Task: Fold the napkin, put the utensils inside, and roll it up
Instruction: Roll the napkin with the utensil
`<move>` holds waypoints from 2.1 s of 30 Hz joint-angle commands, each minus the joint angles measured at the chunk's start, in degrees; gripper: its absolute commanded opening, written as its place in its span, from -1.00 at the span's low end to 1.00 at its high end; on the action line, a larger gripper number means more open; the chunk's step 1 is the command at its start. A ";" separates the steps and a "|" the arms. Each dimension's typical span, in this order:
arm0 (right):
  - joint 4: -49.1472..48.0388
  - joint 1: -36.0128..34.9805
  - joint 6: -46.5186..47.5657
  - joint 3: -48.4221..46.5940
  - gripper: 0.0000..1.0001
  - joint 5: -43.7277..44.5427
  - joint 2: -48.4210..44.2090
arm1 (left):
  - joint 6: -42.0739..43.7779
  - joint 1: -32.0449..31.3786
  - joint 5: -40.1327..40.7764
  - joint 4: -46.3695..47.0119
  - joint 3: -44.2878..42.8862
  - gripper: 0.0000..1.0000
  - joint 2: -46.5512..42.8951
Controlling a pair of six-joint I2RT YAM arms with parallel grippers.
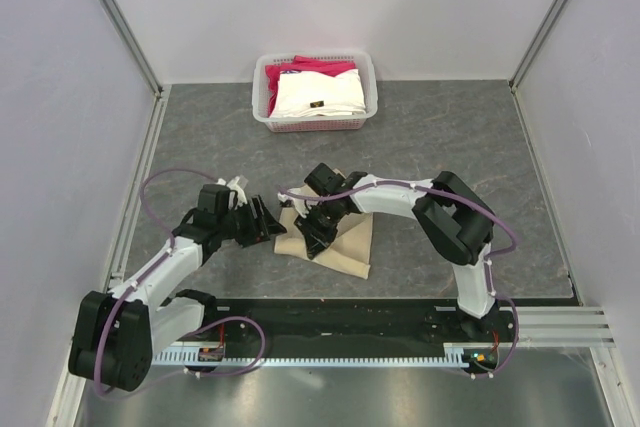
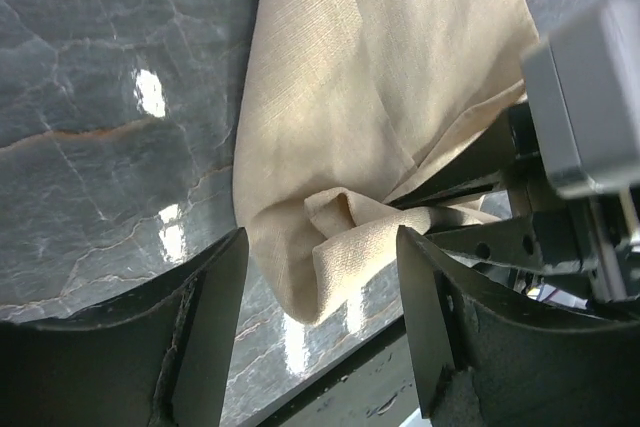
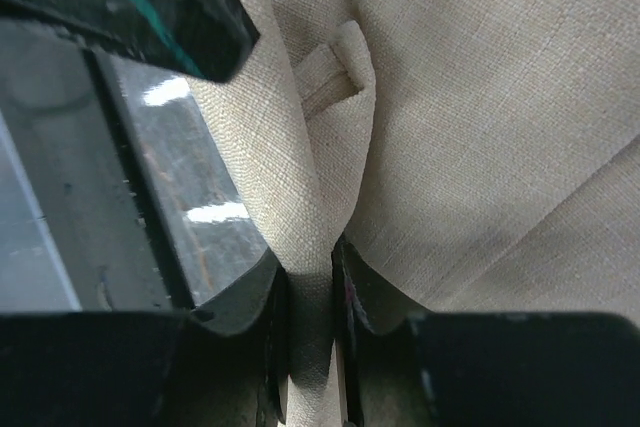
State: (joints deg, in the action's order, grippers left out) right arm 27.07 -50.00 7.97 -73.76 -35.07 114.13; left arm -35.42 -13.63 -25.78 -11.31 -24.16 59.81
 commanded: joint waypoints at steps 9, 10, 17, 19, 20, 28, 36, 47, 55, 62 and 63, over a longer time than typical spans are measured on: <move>8.97 1.30 -1.20 -4.20 -0.56 -7.21 9.89 | -2.02 -0.43 -2.96 7.79 2.37 0.06 4.69; 9.05 1.57 -1.29 -4.55 -0.56 -7.12 10.41 | -2.11 -0.43 -3.74 7.88 2.45 0.03 5.14; 9.05 2.19 -1.37 -5.78 -0.57 -6.50 11.73 | -2.81 -0.61 -5.95 8.76 3.42 -0.42 8.12; 9.14 2.54 -1.38 -6.13 -0.56 -6.50 11.73 | -2.73 -0.61 -5.51 7.97 3.25 -0.62 9.35; 9.05 2.62 -1.38 -6.22 -0.56 -6.59 11.82 | -2.64 -0.52 -5.25 6.23 2.64 -0.84 9.79; 9.14 3.50 -1.64 -7.63 -0.08 -6.59 8.67 | -0.53 -0.52 0.47 -1.70 -1.41 -0.96 14.27; 7.39 3.86 -1.99 -9.12 0.31 0.60 -0.03 | 0.53 -0.52 0.47 -2.93 -2.47 -0.96 16.47; -11.05 -4.02 3.01 11.69 0.44 23.70 -24.72 | 0.97 -0.52 1.26 -3.63 -3.35 -0.96 17.00; -20.12 -15.39 8.11 21.02 0.36 37.79 -28.88 | 1.05 -0.52 1.00 -3.81 -3.61 -0.96 17.53; -21.09 -18.73 10.49 19.26 0.24 38.67 -22.64 | 1.14 -0.52 0.64 -3.89 -3.88 -0.96 17.97; -21.09 -18.82 10.66 19.18 0.23 38.67 -22.20 | 1.14 -0.52 0.64 -3.89 -3.87 -0.96 17.88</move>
State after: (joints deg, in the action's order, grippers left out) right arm 8.73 -67.92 16.32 -52.86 1.10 89.78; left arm -37.15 -14.02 -27.79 -14.04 -27.20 76.73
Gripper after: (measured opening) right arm 0.627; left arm 0.034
